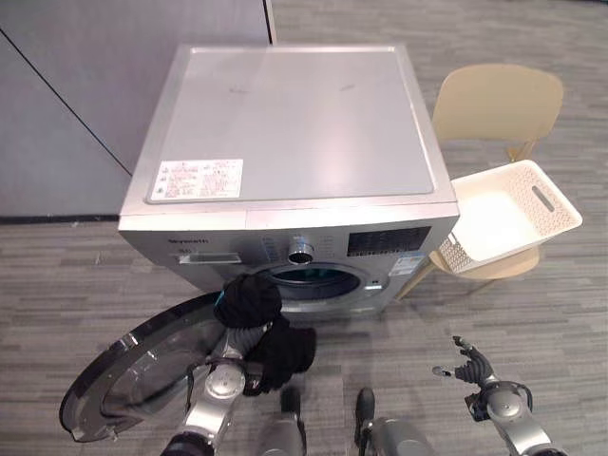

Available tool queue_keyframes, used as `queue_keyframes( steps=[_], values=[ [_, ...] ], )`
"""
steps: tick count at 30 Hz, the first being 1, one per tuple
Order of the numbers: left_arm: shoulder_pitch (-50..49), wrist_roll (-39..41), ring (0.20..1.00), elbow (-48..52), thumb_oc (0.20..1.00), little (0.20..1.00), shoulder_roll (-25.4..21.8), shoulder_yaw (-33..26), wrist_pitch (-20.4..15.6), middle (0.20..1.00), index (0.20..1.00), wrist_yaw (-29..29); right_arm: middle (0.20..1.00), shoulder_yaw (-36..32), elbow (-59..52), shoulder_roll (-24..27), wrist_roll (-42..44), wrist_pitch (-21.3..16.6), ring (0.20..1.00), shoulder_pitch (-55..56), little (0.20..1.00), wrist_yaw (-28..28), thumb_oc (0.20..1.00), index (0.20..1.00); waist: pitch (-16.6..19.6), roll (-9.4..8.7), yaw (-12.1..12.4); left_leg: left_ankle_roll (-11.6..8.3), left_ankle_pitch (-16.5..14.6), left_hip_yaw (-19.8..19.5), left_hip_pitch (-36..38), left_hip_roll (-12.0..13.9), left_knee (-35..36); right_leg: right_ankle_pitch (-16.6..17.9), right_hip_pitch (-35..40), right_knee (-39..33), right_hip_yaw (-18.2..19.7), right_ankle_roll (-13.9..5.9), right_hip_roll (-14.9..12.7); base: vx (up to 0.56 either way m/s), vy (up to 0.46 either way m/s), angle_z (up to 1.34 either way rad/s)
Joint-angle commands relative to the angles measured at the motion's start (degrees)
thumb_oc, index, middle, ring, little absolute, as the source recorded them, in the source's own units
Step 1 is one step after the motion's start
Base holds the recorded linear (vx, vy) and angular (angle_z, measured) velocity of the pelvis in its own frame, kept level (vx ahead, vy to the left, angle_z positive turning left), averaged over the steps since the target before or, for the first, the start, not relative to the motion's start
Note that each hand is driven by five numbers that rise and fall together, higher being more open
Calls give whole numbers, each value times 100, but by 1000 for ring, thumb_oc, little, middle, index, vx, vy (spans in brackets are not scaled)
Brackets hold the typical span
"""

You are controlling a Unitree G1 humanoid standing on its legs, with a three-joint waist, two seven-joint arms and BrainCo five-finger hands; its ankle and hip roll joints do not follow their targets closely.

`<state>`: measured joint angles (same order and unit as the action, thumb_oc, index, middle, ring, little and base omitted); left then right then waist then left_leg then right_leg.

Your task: Grab the laundry basket,head to the washer,open it,put in the laundry and shut it.

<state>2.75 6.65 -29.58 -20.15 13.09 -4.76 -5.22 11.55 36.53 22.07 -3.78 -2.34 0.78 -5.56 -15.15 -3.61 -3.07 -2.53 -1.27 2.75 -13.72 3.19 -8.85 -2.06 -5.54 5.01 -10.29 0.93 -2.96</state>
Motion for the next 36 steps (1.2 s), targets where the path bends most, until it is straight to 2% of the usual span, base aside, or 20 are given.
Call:
queue_keyframes(
  steps=[1, 4, 5, 6, 8, 11, 12, 14, 15, 16, 21, 22, 23, 25, 26, 28, 29, 30, 33, 36],
  values=[
    [207, 195, 200, 496, 200, 200, -205, 28, -347, 200, 200, -288, 1000, 14, -105, 36, 313, -185, 1000, -280, 1000, -198, 1000, 1000, -248, -162, 151, -19, -462, 179, -140, -36, -600, -393, -700, 652, 196, -441, -146, -136, 119, -74],
    [710, 195, 200, 600, 200, 200, -261, 121, -456, 200, 200, -614, 1000, 120, -374, -23, 538, -194, 1000, -587, 1000, -369, 1000, 1000, -527, -166, 148, 236, -778, 494, -1034, -22, -1397, -488, -2008, 1681, 510, -370, -205, -178, 168, -64],
    [712, 195, 200, 599, 200, 200, -261, 121, -457, 200, 200, -614, 1000, 119, -374, -23, 538, -194, 1000, -587, 1000, -369, 1000, 1000, -518, -165, 149, 236, -783, 494, -1051, -20, -1408, -491, -2024, 1690, 511, -370, -205, -43, 36, -54],
    [971, 192, 200, 699, 200, 200, -261, 176, -505, 200, 200, -794, 1000, 130, -554, -15, 567, -220, 1000, -677, 1000, -475, 1000, 1000, -601, -142, 123, 273, -1140, 495, -1478, 50, -1986, -745, -2453, 2166, 542, -368, -233, -29, -4, -19],
    [1109, 140, 200, 720, 200, 200, -277, 183, -506, 200, 200, -869, 1000, 130, -623, 11, 585, -227, 1000, -744, 1000, -527, 1000, 1000, -627, -137, 89, 287, -1218, 501, -1681, 95, -2202, -800, -2687, 2345, 590, -345, -232, -66, -12, -7],
    [1937, -192, 200, 936, 200, 200, -356, 249, -519, 200, 200, -1423, 1000, 134, -1004, 59, 623, -321, 1000, -1030, 1000, -773, 1000, 1000, -756, -69, -34, 349, -1570, 493, -2871, 287, -3487, -1093, -3875, 3430, 628, -223, -273, -173, -66, -5],
    [2375, -297, 200, 969, 200, 200, -373, 283, -494, 200, 200, -1678, 1000, 168, -1227, 89, 591, -375, 1000, -1150, 1000, -858, 1000, 1000, -773, -11, -112, 381, -1763, 474, -3534, 383, -4140, -1283, -4545, 4027, 694, -147, -255, -133, -44, -18],
    [2669, -418, 200, 924, 200, 200, -446, 328, -469, 200, 200, -1885, 1000, 162, -1323, 93, 583, -411, 1000, -1200, 1000, -898, 1000, 1000, -751, 30, -157, 401, -1873, 446, -3903, 432, -4463, -1382, -4921, 4328, 717, -125, -217, -67, -29, -16],
    [3279, -509, 200, 745, 200, 200, -639, 358, -410, 200, 200, -2205, 1000, 170, -1556, 99, 642, -537, 1000, -1233, 1000, -944, 1000, 1000, -791, 87, -263, 481, -2021, 384, -4446, 549, -4962, -1523, -5493, 4815, 758, -114, -179, -25, -14, -14],
    [3302, -506, 200, 728, 200, 200, -638, 364, -415, 200, 200, -2209, 1000, 163, -1558, 99, 642, -535, 1000, -1241, 1000, -943, 1000, 1000, -771, 95, -258, 482, -2040, 375, -4504, 557, -5005, -1538, -5545, 4850, 755, -113, -176, -41, -23, -24],
    [4915, -630, 200, 63, 200, 200, -1705, 561, -324, 200, 200, -2720, 1000, 176, -1904, 224, 697, -781, 1000, -1338, 1000, -902, 1000, 1000, -791, 274, -437, 616, -2337, 172, -5507, 782, -5944, -1797, -6531, 5685, 830, -52, -77, 14, -31, -21],
    [5601, -767, 200, -305, 200, 200, -2185, 754, -247, 200, 200, -2970, 1000, 163, -2012, 299, 782, -919, 1000, -1360, 1000, -858, 1000, 1000, -779, 316, -516, 636, -2418, 126, -5757, 821, -6196, -1859, -6794, 5913, 834, -45, -28, 43, -45, -17],
    [5652, -758, 200, -341, 200, 200, -2188, 787, -258, 200, 200, -2975, 1000, 151, -2011, 288, 785, -921, 1000, -1373, 1000, -856, 1000, 1000, -780, 311, -506, 635, -2428, 118, -5789, 822, -6221, -1869, -6823, 5936, 830, -45, -29, 50, -39, -11],
    [6312, -931, 200, -805, 200, 200, -2629, 1122, -154, 200, 200, -3136, 1000, 173, -2118, 390, 904, -1030, 1000, -1375, 1000, -778, 1000, 1000, -772, 344, -589, 634, -2476, 96, -5957, 840, -6412, -1904, -6999, 6098, 843, -46, 4, 48, -27, -5],
    [7085, -1045, 200, -1335, 200, 200, -3007, 1561, -42, 200, 200, -3256, 1000, 190, -2182, 527, 1023, -1149, 1000, -1403, 1000, -722, 1000, 1000, -778, 366, -652, 636, -2521, 61, -6121, 866, -6579, -1952, -7145, 6241, 827, -46, 8, 44, -27, -4],
    [7406, -1005, 200, -1497, 200, 200, -3076, 1741, -59, 200, 200, -3299, 1000, 186, -2228, 563, 1073, -1200, 1000, -1405, 1000, -676, 1000, 1000, -804, 357, -664, 633, -2541, 43, -6206, 880, -6650, -1956, -7232, 6296, 820, -48, 14, 18, -12, -1],
    [7764, -846, 1000, -1726, 1000, 1000, -3202, 1874, -52, 1000, 1000, -3297, 1000, 194, -2271, 638, 1189, -1234, 1000, -1393, 1000, -653, 1000, 1000, -813, 367, -698, 622, -2546, 11, -6318, 875, -6719, -1954, -7328, 6363, 807, -49, 27, 0, 0, 0],
    [7797, -837, 1000, -1745, 1000, 1000, -3202, 1899, -58, 1000, 1000, -3294, 1000, 187, -2274, 632, 1193, -1232, 1000, -1398, 1000, -650, 1000, 1000, -815, 362, -693, 621, -2547, 8, -6329, 875, -6725, -1955, -7337, 6367, 805, -49, 27, 0, 0, 0],
    [8429, -962, 1000, -2323, 1000, 1000, -3458, 2566, 32, 1000, 1000, -2910, 1000, 217, -2244, 851, 1316, -1238, 1000, -1439, 1000, -489, 1000, 1000, -817, 373, -711, 605, -2546, -43, -6537, 891, -6878, -1917, -7498, 6435, 760, -62, 51, 0, 0, 0],
    [8394, -891, 1000, -2456, 1000, 1000, -3345, 2576, 9, 1000, 1000, -2726, 1000, 243, -2208, 842, 1326, -1223, 1000, -1432, 1000, -464, 1000, 1000, -785, 370, -691, 597, -2533, -74, -6617, 871, -6921, -1913, -7552, 6476, 718, -57, 56, 2, -4, -1]
  ],
)
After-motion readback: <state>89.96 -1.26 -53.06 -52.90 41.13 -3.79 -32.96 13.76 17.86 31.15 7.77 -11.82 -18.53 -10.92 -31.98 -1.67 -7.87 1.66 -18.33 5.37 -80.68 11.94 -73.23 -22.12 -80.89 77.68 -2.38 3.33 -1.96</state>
